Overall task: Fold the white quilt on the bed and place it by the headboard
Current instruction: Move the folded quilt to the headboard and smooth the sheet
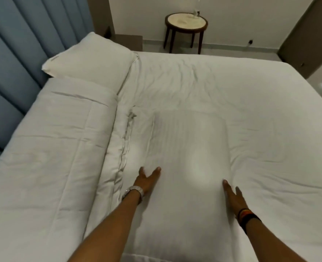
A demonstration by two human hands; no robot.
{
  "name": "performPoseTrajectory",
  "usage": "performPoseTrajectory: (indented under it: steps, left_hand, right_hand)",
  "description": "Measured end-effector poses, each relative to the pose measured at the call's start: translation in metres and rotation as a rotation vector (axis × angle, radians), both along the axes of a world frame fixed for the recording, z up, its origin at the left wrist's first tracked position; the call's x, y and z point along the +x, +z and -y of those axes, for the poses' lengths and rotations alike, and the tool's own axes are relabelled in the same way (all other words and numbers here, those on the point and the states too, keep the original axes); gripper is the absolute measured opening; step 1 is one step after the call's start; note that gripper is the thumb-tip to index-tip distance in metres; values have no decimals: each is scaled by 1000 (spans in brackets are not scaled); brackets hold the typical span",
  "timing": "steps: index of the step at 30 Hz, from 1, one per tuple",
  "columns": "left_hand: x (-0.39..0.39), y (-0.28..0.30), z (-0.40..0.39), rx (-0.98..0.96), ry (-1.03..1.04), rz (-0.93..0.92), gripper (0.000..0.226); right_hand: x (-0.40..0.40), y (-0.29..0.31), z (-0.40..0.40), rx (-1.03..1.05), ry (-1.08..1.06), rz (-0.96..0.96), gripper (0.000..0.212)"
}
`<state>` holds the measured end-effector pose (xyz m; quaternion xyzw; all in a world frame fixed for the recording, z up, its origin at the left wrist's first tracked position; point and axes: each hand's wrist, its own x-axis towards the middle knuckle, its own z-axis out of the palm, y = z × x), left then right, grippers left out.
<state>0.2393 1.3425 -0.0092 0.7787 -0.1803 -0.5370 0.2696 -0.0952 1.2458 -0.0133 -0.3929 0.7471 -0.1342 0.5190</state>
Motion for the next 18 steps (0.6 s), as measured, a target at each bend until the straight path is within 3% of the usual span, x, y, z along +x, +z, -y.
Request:
performPoseTrajectory:
  steps: [4,7,11,13,15,18]
  left_hand:
    - [-19,5,26,-62,157,108,143]
    - [-44,32,41,-177,291,254,137]
    - [-34,115,65,-406,316,452,94]
    - [-9,167,65,-501,303,563,85]
    - [28,219,52,-549,307,680,86]
    - [102,284,9,-485,323,818,105]
  right_hand:
    - [7,-8,16,-21,18,191,108]
    - [20,9,14,-135,-64,323,102]
    - [51,64,20,-265,-89,477,103]
    - [79,98,23,-272,-60,537,103]
    - [119,133,18,-280,-1,619,105]
    - [194,177,-5,-340,83,724,108]
